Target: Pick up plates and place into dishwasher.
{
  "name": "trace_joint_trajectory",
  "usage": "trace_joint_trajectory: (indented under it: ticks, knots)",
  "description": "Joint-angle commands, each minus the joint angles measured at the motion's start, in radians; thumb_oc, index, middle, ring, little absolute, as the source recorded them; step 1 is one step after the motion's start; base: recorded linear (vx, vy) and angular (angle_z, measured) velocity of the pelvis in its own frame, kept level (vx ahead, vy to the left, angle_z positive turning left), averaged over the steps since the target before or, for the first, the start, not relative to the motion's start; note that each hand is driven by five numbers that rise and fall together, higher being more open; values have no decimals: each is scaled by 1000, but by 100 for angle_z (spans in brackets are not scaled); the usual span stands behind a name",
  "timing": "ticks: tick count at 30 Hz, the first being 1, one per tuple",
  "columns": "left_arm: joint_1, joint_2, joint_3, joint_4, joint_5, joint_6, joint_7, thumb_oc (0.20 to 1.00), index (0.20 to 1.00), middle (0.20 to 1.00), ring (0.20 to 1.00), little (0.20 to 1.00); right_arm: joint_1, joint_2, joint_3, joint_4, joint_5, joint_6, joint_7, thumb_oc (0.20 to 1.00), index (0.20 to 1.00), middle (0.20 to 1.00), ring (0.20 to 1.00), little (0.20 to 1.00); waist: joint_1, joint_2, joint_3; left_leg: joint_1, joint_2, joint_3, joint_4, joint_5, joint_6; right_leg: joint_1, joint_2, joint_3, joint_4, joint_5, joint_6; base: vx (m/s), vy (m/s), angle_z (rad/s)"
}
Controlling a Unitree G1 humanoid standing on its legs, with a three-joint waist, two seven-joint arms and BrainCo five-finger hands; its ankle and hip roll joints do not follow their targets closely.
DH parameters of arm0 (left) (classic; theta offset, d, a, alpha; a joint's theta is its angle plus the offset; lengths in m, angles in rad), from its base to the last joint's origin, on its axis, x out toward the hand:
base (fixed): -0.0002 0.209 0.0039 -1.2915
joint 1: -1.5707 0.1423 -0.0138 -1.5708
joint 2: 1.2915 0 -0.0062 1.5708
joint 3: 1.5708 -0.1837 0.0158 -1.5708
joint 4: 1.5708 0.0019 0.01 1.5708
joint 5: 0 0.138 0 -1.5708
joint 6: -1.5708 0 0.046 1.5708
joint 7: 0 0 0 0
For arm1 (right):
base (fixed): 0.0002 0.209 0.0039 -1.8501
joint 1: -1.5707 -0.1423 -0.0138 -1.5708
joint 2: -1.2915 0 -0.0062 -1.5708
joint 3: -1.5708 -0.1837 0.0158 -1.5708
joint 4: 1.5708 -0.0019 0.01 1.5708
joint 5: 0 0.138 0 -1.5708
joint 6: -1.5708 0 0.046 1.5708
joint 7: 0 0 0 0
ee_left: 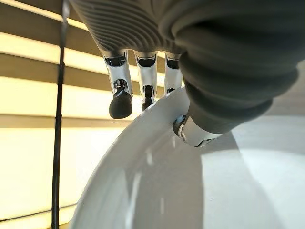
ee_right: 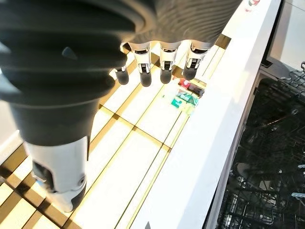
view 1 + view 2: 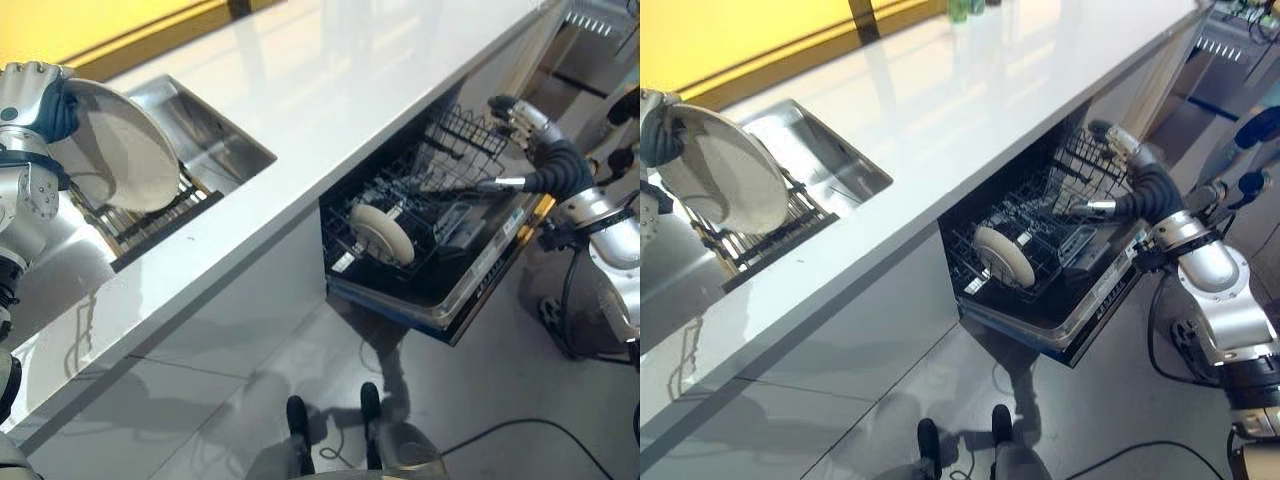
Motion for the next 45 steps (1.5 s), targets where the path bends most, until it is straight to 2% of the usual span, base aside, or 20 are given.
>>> trace_joint_trajectory:
  ticks: [1,8,12,15,22,25,30,38,45]
  knots:
    - [22,25,87,1,-82,-23,43,200,200,200,200,200,8,-6,-29,-65,11,-30,0,1000,1000,1000,1000,1000,19,11,-86,44,-44,14,8,-125,-3,11,-45,11,14,-69,102,46,-48,9]
    - [46,-6,118,-22,-155,-67,17,200,200,200,200,200,2,23,7,-75,14,-19,19,1000,1000,1000,1000,1000,30,14,-111,65,-43,4,8,-133,2,36,-43,5,14,-80,99,37,-35,2]
    - [42,-35,120,-45,-212,-95,0,200,200,200,200,200,-19,47,38,-80,85,-10,23,1000,1000,1000,1000,1000,38,10,-121,72,-41,1,8,-134,3,47,-43,2,12,-82,99,22,-41,0]
    - [42,-75,121,-74,-221,-109,-10,200,200,200,200,200,-56,101,77,-91,151,-2,22,1000,1000,1000,1000,1000,46,9,-126,78,-40,-4,8,-135,4,54,-41,0,12,-84,96,7,-42,0]
    - [-12,-194,48,-105,-209,-127,9,200,200,200,200,200,-155,305,223,-113,236,64,-3,1000,1000,1000,1000,1000,70,13,-142,96,-37,-9,8,-132,4,78,-43,-13,10,-88,93,14,-37,3]
    - [-34,-262,8,-119,-189,-105,29,200,200,200,200,200,-171,402,289,-108,259,90,-24,1000,1000,1000,1000,1000,79,15,-150,104,-38,-12,8,-132,6,89,-44,-19,9,-90,91,14,-37,6]
    - [-64,-358,-37,-107,-186,-93,71,200,200,200,200,200,-200,503,372,-88,260,115,-61,1000,1000,1000,1000,1000,90,13,-160,113,-38,-16,8,-131,7,101,-44,-25,9,-92,88,13,-40,10]
    - [-69,-471,-72,-121,-139,-52,106,200,200,200,200,200,-251,593,428,-58,257,136,-140,1000,1000,1000,1000,1000,102,3,-174,119,-38,-21,8,-131,7,113,-42,-25,3,-91,87,11,-22,1]
    - [-85,-512,-89,-137,-77,-32,130,200,200,200,200,200,-278,641,451,-58,282,163,-167,1000,1000,1000,1000,1000,108,-4,-183,124,-38,-23,8,-132,8,119,-42,-26,2,-94,86,0,0,0]
